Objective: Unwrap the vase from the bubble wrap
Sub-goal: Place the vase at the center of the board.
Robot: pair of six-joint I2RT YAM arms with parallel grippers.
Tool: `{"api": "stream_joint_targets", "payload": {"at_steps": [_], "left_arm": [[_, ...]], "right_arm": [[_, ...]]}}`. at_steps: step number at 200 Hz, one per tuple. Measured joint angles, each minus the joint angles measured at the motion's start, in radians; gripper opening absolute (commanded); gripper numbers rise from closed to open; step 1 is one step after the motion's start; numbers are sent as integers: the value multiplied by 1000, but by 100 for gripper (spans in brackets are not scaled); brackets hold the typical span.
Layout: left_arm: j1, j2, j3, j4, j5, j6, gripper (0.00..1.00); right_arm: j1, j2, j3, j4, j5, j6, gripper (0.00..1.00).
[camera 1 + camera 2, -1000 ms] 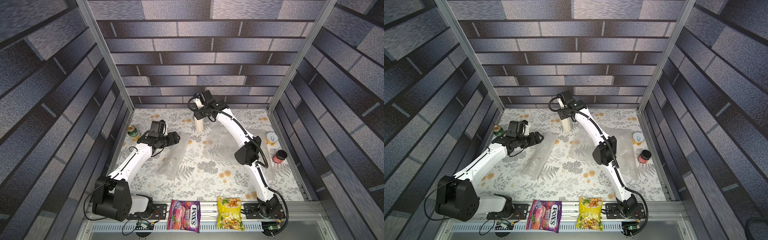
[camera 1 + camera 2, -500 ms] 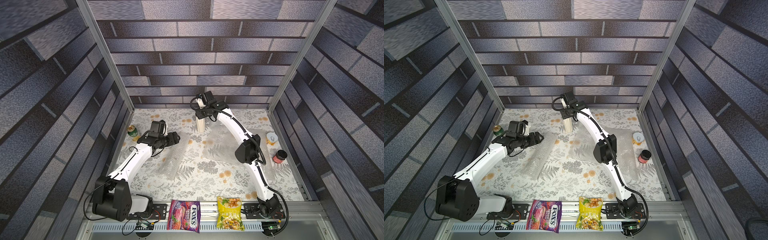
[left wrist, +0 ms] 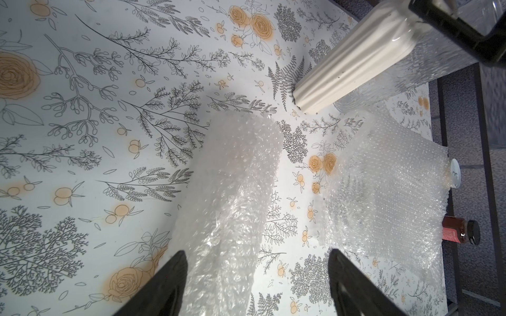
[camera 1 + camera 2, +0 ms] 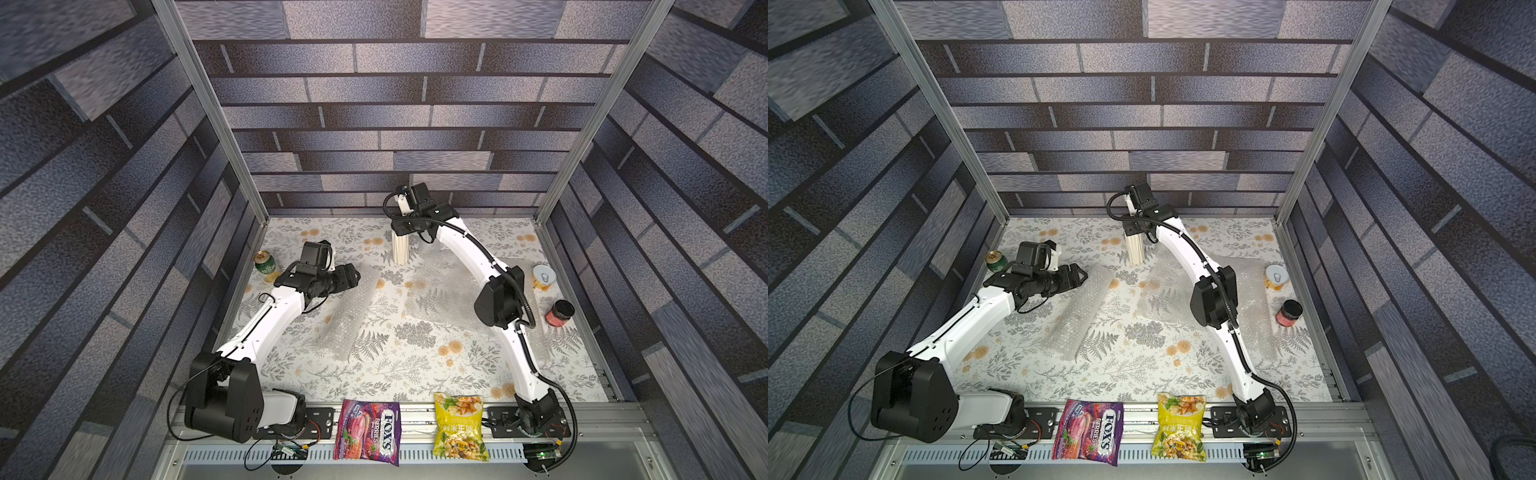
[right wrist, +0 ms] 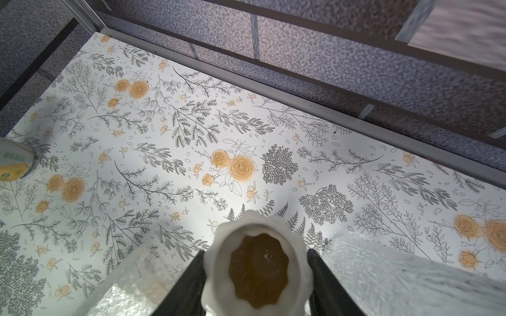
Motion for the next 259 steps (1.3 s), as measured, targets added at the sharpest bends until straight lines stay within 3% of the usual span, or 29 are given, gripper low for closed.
{"api": "stream_joint_targets", "payload": {"at_steps": [91, 166, 259], "left_arm": [[0, 0, 0, -3, 0, 0, 82], [-7, 0, 0, -3, -1, 0, 82], [-7, 0, 0, -22, -1, 0, 82]], "right_arm": [[-18, -96, -177, 85, -50, 29, 0], [-18, -186, -332, 143, -70, 29, 22], [-18, -150, -250, 74, -73, 25, 43]]}}
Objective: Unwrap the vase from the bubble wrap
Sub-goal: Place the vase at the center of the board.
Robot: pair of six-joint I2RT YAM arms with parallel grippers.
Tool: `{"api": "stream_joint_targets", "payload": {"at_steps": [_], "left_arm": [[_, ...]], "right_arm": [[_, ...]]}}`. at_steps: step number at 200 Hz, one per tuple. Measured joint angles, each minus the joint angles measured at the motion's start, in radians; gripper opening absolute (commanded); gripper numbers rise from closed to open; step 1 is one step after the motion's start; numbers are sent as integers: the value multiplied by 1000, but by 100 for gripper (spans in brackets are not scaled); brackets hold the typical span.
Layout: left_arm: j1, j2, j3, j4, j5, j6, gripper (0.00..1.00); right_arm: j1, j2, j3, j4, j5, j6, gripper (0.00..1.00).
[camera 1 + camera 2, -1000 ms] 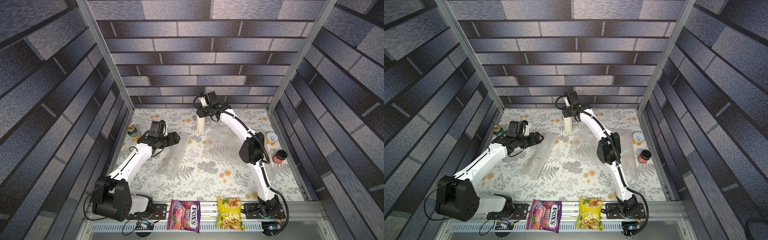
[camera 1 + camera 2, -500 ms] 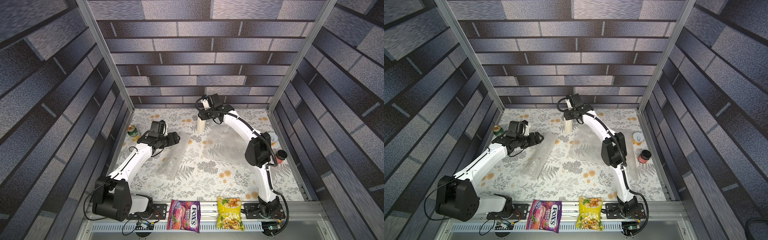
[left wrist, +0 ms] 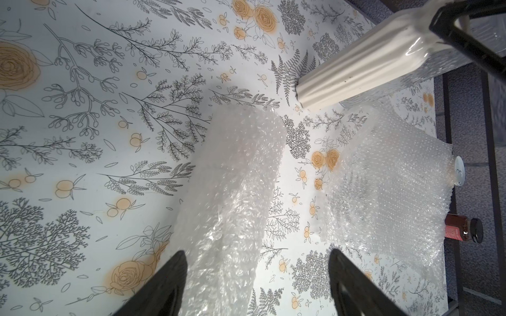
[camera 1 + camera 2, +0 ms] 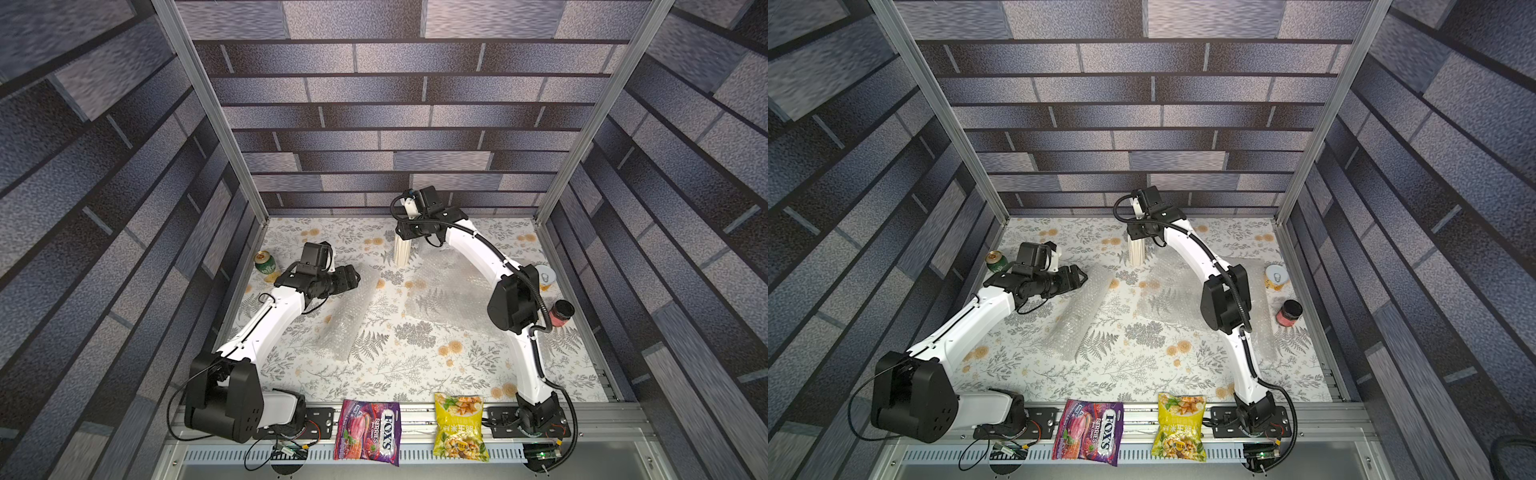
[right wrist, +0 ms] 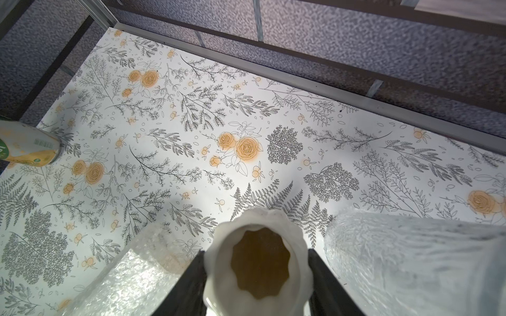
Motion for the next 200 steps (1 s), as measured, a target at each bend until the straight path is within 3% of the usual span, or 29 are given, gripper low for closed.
{"api": "stream_joint_targets", "payload": {"at_steps": [34, 120, 200], "left_arm": [[0, 0, 0, -4, 0, 0, 82], [0, -4, 0, -6, -1, 0, 83], [0, -13, 0, -11, -4, 0, 80]], "right_arm": [[0, 21, 40, -25, 0, -3, 53], [2, 51, 94, -55, -11, -15, 66], [3, 65, 172, -60, 5, -20, 67]]}}
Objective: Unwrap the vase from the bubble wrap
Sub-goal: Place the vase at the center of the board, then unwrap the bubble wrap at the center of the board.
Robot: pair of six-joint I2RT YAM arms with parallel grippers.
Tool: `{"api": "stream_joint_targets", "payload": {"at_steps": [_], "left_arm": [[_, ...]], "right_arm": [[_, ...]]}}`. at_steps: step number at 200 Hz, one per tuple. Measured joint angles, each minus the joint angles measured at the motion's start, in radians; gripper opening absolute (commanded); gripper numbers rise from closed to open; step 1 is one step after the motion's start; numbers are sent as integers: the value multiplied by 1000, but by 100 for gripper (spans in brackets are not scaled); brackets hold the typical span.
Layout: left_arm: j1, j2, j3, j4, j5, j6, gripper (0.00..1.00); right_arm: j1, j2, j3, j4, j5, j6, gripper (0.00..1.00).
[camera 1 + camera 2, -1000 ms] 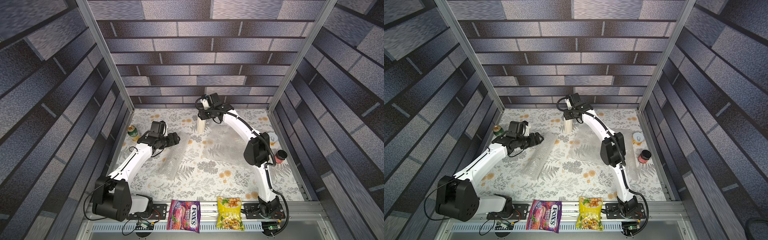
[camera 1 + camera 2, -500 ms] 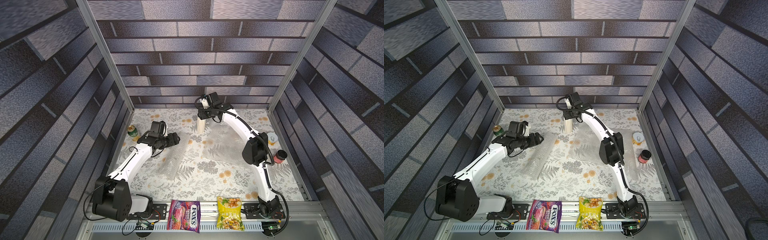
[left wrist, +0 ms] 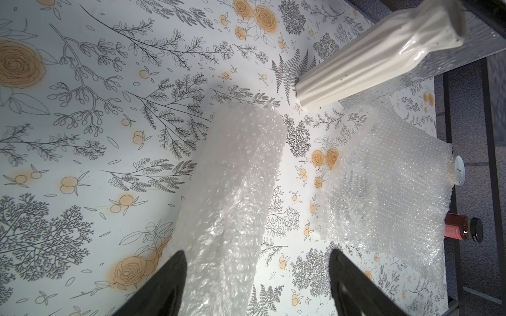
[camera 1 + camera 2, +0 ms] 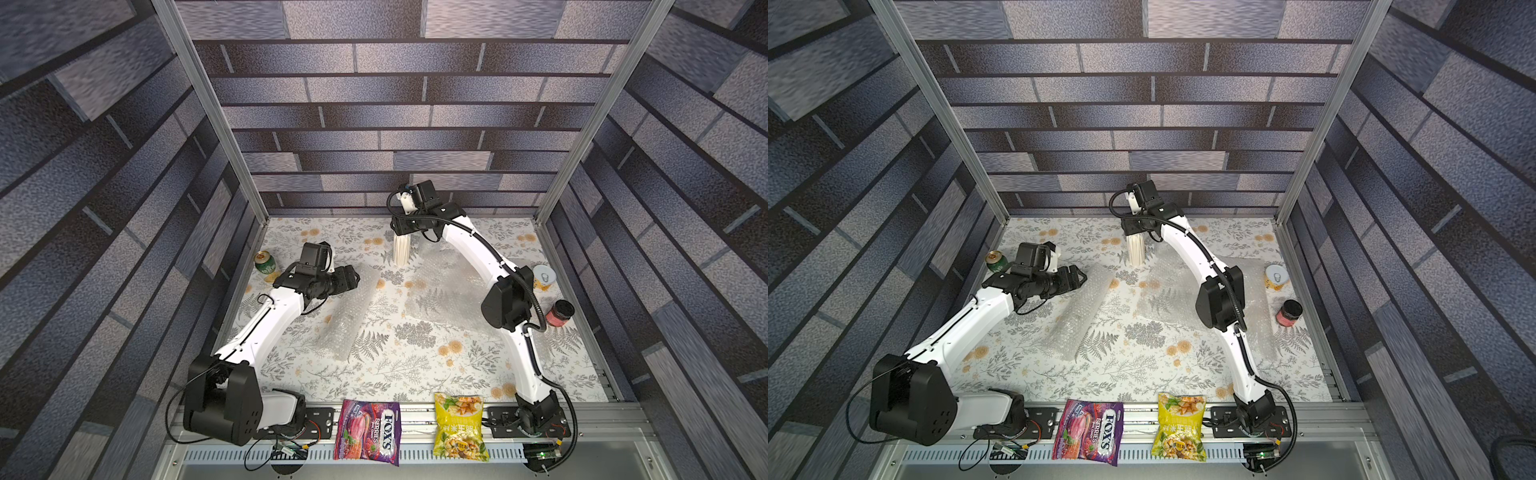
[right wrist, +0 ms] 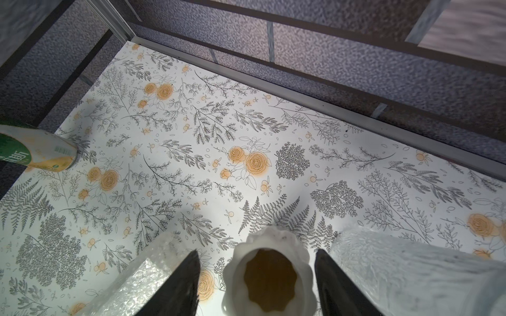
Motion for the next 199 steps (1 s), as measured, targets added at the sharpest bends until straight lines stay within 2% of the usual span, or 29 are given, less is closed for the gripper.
{"api": "stream_joint_targets", "payload": {"at_steps": [37, 52, 87, 113, 144, 169, 199], "left_arm": [[7, -14, -10, -22, -27, 0, 53], [13, -26, -22, -39, -45, 1, 47], [56, -35, -74, -63, -79, -8, 44], [85, -29, -114, -72, -86, -9, 44], [80, 30, -115, -67, -82, -9, 44], [56, 76, -118, -66, -83, -9, 44], [16, 83, -118, -44, -80, -10, 45]], "right_arm": [[0, -15, 14, -8, 22, -13, 65], [8, -43, 13, -34, 21, -17, 63], [32, -239, -127, -70, 5, -18, 60], [83, -465, -339, -66, -51, -3, 60], [130, -690, -640, -27, -157, 60, 60], [133, -786, -885, 18, -201, 134, 60], [144, -813, -1124, 66, -223, 240, 60]]}}
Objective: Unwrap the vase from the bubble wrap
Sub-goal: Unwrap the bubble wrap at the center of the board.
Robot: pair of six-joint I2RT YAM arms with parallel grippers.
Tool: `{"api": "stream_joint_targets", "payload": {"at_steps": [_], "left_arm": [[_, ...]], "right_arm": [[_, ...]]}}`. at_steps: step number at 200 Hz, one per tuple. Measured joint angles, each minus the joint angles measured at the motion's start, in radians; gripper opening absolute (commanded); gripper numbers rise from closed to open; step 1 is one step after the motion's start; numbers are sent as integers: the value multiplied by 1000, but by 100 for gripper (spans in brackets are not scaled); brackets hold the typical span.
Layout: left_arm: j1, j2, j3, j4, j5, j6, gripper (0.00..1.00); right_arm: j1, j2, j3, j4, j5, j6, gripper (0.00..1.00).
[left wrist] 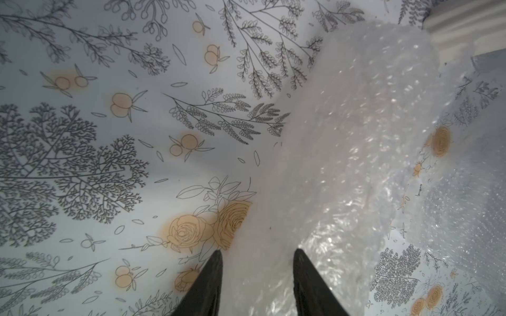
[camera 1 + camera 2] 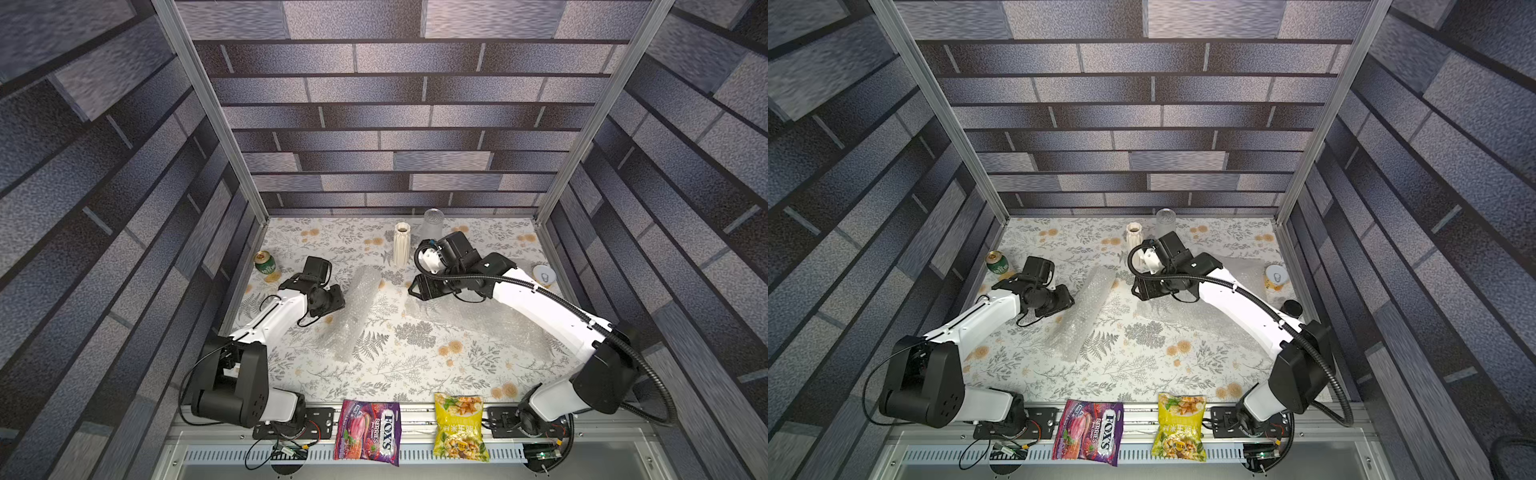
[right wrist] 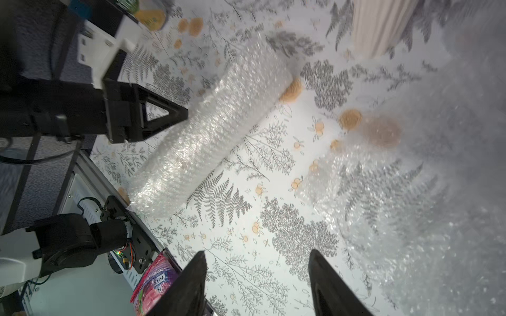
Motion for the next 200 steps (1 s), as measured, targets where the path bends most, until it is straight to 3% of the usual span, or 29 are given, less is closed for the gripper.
{"api": "stream_joint_targets", "payload": {"at_steps": [26, 62, 113, 200], "left_arm": [[-48, -1, 0, 20, 18, -11, 46], [-109, -3, -3, 43, 58, -35, 47], [-134, -3, -8, 53, 66, -49, 48], [-155, -3, -9, 54, 65, -51, 48]], "right_arm": [[19, 0, -101, 48, -16, 83, 60], [69, 1, -114, 151, -43, 171, 57], [146, 110, -113, 280, -67, 271, 38], [204, 250, -5, 307, -61, 305, 39]]}}
